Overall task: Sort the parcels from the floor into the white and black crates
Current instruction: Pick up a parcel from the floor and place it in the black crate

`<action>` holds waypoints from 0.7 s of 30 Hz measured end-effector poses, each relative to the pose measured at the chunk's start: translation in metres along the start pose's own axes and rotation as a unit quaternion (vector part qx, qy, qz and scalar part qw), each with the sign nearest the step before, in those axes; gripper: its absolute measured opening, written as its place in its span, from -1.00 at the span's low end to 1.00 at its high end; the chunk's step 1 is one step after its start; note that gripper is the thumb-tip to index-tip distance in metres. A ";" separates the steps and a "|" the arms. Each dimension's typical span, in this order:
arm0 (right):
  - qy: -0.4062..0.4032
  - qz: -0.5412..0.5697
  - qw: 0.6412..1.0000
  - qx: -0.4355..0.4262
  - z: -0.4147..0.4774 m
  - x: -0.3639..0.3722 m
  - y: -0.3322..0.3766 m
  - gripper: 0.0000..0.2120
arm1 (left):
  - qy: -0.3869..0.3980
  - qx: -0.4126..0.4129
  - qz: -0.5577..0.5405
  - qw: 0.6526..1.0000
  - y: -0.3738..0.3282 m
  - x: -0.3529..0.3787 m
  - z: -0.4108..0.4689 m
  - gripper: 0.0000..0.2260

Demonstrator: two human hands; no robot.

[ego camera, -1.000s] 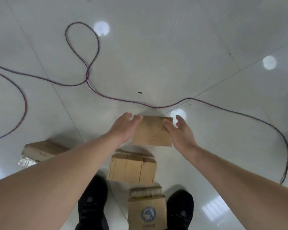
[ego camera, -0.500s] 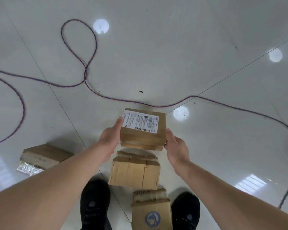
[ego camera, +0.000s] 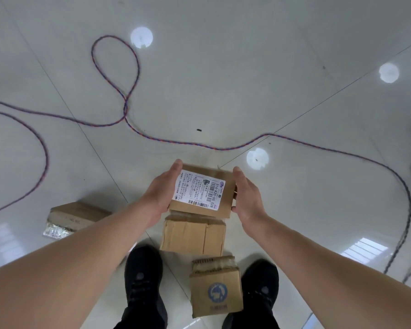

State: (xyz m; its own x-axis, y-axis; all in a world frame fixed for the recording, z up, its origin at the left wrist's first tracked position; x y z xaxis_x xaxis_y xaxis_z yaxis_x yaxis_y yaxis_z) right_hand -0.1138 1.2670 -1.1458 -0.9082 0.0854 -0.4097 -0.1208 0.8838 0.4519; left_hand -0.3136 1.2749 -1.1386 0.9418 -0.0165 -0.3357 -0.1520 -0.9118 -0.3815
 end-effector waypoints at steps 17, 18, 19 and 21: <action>-0.114 0.018 0.986 -0.123 -0.322 -0.236 0.189 -0.47 | -0.017 0.137 0.050 0.989 -0.184 -0.116 -0.387 -0.46; -0.120 0.022 0.984 -0.133 -0.342 -0.251 0.196 -0.46 | -0.018 0.149 0.055 0.987 -0.192 -0.121 -0.411 -0.46; -0.127 0.024 0.981 -0.141 -0.362 -0.265 0.202 -0.45 | -0.019 0.161 0.058 0.985 -0.200 -0.126 -0.435 -0.47; -0.146 0.030 0.975 -0.162 -0.399 -0.292 0.212 -0.44 | -0.012 0.188 0.066 0.980 -0.213 -0.133 -0.478 -0.47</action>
State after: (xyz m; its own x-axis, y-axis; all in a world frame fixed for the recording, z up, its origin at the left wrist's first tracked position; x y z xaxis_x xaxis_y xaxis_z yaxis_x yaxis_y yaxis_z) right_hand -0.0345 1.2456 -0.6144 -0.7702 0.3010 -0.5623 -0.2350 0.6857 0.6889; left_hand -0.2629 1.2752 -0.6007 0.8997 -0.1105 -0.4223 -0.3761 -0.6873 -0.6215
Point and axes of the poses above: each hand's wrist, its own z-axis towards the middle knuckle, its own x-axis out of the palm, y = z × x, the point moved 9 cm from there along z, towards the middle knuckle, and after that the axes turned 14 degrees about -y, right-handed, at the moved point
